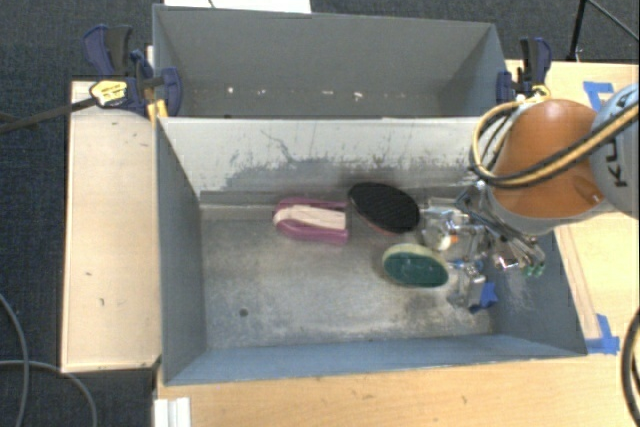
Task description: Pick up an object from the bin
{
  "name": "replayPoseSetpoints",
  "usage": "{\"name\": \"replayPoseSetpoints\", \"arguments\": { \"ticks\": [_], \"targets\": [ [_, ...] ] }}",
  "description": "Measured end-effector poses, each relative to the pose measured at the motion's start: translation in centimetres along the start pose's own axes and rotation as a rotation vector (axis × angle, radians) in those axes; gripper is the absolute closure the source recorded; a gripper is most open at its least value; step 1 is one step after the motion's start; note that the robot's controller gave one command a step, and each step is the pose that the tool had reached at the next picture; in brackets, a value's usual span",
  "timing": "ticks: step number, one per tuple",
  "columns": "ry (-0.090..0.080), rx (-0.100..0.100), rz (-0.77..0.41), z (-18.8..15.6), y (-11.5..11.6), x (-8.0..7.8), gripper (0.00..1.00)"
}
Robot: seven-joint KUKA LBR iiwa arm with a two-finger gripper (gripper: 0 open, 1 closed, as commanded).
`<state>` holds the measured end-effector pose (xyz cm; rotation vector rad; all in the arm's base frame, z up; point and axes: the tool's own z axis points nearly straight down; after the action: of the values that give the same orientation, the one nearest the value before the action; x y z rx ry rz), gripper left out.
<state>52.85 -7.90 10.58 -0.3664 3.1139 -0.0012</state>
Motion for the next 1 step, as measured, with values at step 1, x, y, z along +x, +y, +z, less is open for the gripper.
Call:
{"name": "replayPoseSetpoints", "arguments": {
  "ticks": [1],
  "targets": [
    [0.004, -0.001, -0.063, 3.68, 1.96, -2.6, 0.0]
  ]
}}
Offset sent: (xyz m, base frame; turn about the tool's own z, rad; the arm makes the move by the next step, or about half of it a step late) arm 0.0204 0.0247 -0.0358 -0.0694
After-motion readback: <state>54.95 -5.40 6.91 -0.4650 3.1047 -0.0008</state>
